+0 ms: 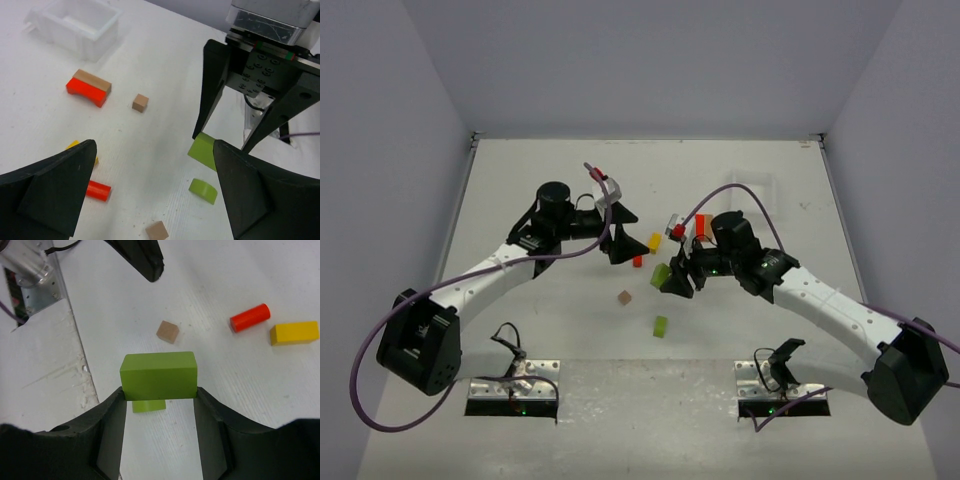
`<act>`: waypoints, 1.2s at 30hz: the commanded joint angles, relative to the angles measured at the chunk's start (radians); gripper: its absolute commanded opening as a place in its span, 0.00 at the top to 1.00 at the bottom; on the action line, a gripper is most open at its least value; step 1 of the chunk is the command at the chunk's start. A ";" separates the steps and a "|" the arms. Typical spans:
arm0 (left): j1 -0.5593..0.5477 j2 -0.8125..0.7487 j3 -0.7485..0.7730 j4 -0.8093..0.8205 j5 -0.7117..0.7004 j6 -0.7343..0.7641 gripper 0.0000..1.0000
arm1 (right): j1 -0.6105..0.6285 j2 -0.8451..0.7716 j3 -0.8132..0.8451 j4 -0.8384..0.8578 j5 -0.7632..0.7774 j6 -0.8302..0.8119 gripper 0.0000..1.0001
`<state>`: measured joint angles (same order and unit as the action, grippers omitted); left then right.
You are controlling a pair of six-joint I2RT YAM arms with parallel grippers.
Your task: Build the wood block tower
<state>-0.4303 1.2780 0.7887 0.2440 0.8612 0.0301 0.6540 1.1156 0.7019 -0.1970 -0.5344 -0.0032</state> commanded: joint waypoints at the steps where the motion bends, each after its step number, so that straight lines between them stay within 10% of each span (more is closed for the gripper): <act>1: 0.015 -0.116 -0.068 0.111 -0.292 -0.204 0.00 | 0.001 -0.017 -0.040 0.116 0.179 0.111 1.00; 5: 0.015 -0.231 -0.166 0.108 -0.442 -0.291 0.00 | 0.001 -0.058 -0.146 0.255 0.268 0.127 1.00; 24: 0.014 -0.534 -0.300 -0.066 -0.631 -0.406 0.00 | 0.002 0.306 0.147 -0.433 0.461 0.284 0.99; 36: 0.015 -0.552 -0.321 -0.077 -0.650 -0.398 0.00 | 0.003 0.394 0.091 -0.294 0.486 0.328 1.00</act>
<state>-0.4236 0.7483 0.4743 0.1512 0.2219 -0.3681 0.6533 1.5177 0.8129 -0.5984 -0.0591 0.2913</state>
